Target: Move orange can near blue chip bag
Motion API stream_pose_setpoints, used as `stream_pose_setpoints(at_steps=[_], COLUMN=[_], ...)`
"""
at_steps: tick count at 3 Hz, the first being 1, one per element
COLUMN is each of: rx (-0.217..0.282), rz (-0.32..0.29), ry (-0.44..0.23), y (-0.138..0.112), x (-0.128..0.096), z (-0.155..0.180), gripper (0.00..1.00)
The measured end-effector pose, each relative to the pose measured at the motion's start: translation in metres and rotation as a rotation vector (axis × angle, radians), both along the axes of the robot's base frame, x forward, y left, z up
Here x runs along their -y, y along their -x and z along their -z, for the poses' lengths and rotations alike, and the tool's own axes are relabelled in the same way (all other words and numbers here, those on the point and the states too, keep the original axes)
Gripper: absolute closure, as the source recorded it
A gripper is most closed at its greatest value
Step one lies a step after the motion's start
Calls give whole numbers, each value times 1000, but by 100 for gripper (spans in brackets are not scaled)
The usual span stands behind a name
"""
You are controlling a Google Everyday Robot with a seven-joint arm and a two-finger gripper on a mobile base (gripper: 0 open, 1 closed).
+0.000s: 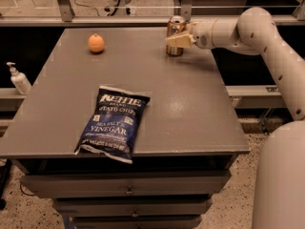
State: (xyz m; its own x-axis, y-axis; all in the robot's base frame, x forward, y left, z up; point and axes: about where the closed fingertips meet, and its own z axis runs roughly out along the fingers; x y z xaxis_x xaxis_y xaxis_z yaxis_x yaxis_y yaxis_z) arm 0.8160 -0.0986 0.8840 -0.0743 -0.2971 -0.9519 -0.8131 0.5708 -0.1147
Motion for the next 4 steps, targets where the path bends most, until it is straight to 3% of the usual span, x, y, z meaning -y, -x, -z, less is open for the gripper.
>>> stream_pose_setpoints(at_steps=[2,3,4], rx=[-3,31,50], rz=[-43,-86,-190], ry=[-54,-94,-161], y=[10,29,76], x=[-10,-9,-11], z=[-1,-17,-45], gripper=[88,100,100])
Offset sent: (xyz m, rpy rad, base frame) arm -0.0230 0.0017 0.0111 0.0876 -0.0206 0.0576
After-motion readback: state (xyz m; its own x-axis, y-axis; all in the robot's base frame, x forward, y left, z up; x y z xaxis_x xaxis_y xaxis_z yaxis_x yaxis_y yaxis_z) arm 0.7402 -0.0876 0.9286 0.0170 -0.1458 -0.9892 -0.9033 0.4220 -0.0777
